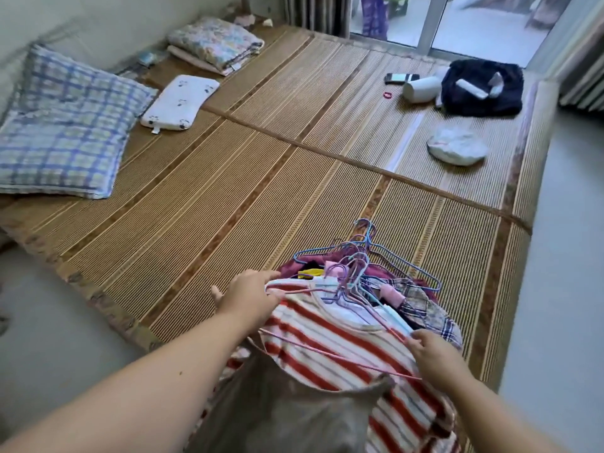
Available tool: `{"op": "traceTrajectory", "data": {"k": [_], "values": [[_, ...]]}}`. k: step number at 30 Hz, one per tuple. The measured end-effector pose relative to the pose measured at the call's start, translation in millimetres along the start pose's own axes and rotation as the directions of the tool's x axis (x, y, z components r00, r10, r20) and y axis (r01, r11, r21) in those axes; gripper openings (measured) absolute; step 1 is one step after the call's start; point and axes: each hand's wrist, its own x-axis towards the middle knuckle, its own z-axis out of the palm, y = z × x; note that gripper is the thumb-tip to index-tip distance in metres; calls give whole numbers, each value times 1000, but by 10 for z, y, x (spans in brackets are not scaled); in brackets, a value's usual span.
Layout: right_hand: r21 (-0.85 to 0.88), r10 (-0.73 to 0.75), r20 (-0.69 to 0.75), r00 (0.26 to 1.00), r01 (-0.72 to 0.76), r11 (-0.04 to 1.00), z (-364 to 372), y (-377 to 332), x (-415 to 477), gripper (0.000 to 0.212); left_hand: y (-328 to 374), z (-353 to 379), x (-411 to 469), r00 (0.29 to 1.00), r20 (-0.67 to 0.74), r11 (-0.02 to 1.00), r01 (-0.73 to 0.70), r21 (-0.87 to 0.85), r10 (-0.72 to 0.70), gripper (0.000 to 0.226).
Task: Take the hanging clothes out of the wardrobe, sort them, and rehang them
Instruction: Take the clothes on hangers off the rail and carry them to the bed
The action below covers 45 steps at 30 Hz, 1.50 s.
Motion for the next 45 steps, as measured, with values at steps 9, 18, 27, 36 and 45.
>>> {"op": "traceTrajectory", "data": {"k": [9, 18, 27, 36, 45], "values": [[-162, -453, 33, 891, 452, 877, 214, -1381, -359, 48, -612, -451, -644, 997, -78, 993, 4, -122, -13, 58], [-188, -934, 170, 315, 941, 283, 870, -3410, -2050, 49, -1960, -1682, -2326, 882, -425, 973, 133, -187, -202, 55], [-64, -947, 262, -189, 975, -212, 2020, -4602, -4249, 50, -3276, -2445, -4508, 573, -717, 903, 381, -198, -399, 50], [139, -782, 233, -579, 815, -562, 2395, -5287, -6382, 45, -3579, -3206, -6066, 148, -914, 800, 549, -243, -379, 52], [380, -563, 3, -826, 522, -764, 2199, -6079, -7966, 48, -3303, -4128, -7065, -116, -988, 760, 632, -151, -100, 51]]}}
